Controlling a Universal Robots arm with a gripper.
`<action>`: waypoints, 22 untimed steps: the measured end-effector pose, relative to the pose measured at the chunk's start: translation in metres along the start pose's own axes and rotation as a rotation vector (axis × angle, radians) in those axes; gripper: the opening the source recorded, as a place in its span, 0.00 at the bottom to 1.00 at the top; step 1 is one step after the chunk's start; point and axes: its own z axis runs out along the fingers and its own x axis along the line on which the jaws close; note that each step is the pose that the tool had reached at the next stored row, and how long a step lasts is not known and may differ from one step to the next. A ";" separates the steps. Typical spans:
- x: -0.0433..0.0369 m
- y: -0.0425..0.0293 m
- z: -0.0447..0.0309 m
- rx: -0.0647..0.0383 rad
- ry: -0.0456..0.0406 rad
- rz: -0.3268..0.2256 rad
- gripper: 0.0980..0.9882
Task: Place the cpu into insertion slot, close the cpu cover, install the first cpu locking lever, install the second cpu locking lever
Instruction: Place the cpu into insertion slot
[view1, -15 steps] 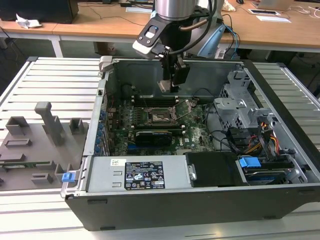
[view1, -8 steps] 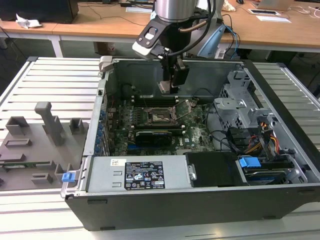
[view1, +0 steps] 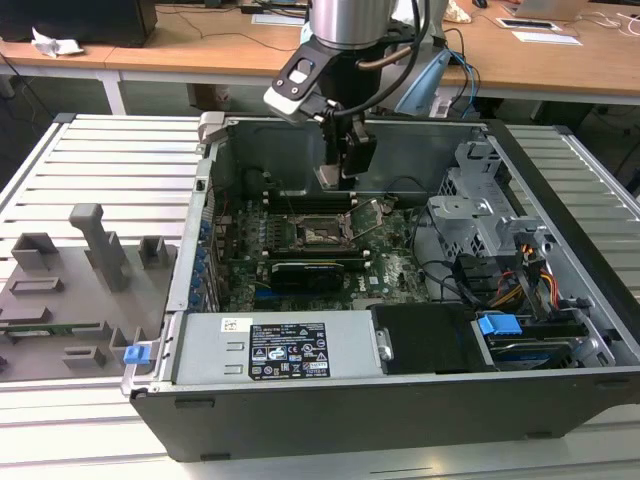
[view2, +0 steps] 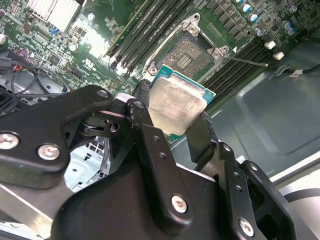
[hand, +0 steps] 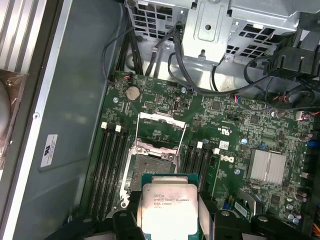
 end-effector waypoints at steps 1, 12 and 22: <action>0.0000 0.0000 0.0005 0.000 -0.0001 0.002 0.49; -0.0001 -0.0004 0.0054 0.002 -0.0008 0.019 0.49; -0.0003 -0.0008 0.0107 0.004 -0.0015 0.036 0.49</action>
